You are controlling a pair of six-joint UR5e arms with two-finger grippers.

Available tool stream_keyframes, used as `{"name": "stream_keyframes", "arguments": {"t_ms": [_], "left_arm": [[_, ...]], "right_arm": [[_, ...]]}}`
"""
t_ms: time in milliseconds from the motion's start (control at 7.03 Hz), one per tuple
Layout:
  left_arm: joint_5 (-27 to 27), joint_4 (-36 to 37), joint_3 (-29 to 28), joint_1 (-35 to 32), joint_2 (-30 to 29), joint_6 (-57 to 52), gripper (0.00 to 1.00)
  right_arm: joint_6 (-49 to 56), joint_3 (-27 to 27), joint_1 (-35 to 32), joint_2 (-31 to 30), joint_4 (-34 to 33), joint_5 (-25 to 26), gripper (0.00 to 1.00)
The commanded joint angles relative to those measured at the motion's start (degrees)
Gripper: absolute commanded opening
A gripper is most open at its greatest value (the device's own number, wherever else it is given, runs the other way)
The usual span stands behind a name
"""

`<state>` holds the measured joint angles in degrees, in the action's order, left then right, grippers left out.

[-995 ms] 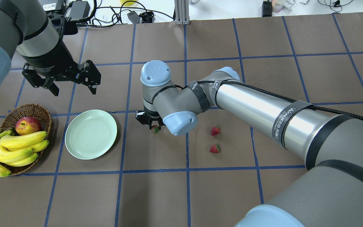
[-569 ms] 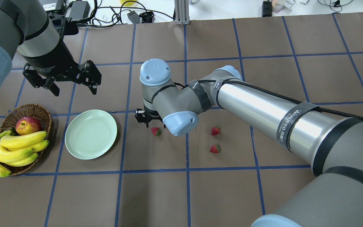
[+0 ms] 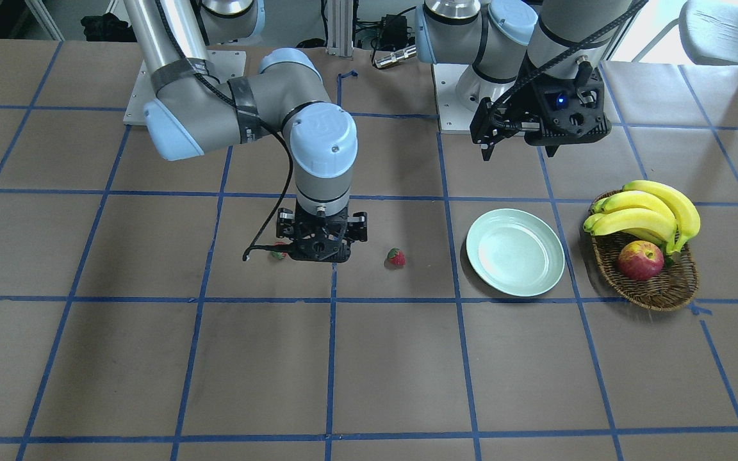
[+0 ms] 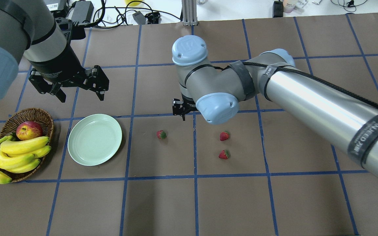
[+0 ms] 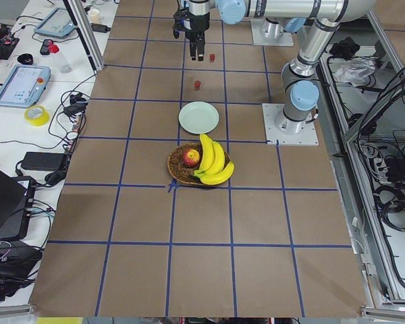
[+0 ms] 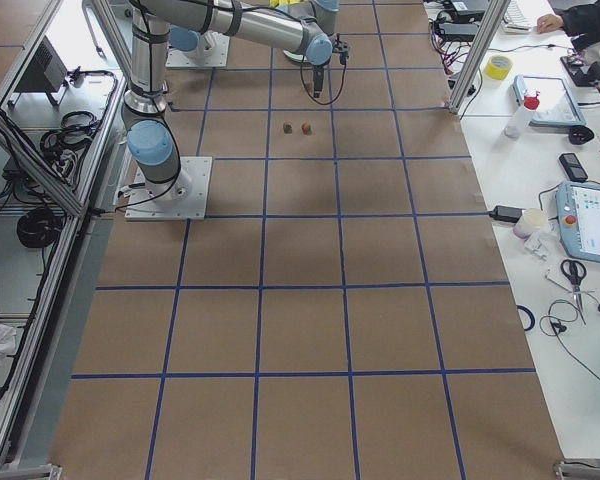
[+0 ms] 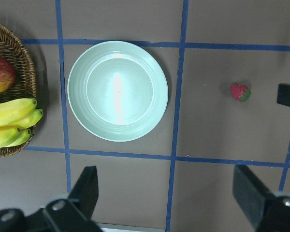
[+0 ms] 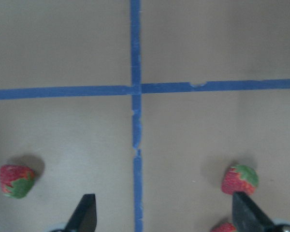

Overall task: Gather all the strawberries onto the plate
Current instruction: 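Return the right gripper to the strawberries and grasp a second one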

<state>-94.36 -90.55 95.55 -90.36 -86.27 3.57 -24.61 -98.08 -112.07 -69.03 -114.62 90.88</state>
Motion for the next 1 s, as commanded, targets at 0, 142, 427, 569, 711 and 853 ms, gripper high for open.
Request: {"name": "stream_keyframes", "arguments": {"t_ms": [0, 142, 427, 569, 711, 853], "left_arm": [[0.2, 1.4, 1.0, -0.3, 0.0, 0.0, 1.0], [0.3, 1.5, 1.0, -0.3, -0.1, -0.1, 1.0], [0.1, 1.5, 1.0, -0.3, -0.2, -0.6, 1.0], [0.0, 1.9, 1.0, -0.3, -0.1, -0.6, 1.0], [0.0, 2.0, 1.0, -0.3, 0.0, -0.6, 1.0], [0.0, 2.1, 1.0, -0.3, 0.0, -0.6, 1.0]], "right_arm": [[0.2, -9.9, 4.4, -3.5, -6.8, -0.3, 0.99], [0.4, -14.3, 4.7, -3.3, -13.1, -0.5, 0.99], [0.4, -18.8, 4.8, -2.2, -18.2, -0.6, 0.95], [0.3, -18.9, 4.8, -1.4, -18.9, -0.5, 0.93], [0.0, -18.4, 4.8, -1.3, -18.9, -0.5, 0.85], [0.0, -18.2, 5.5, -0.9, -19.0, -0.5, 0.82]]}}
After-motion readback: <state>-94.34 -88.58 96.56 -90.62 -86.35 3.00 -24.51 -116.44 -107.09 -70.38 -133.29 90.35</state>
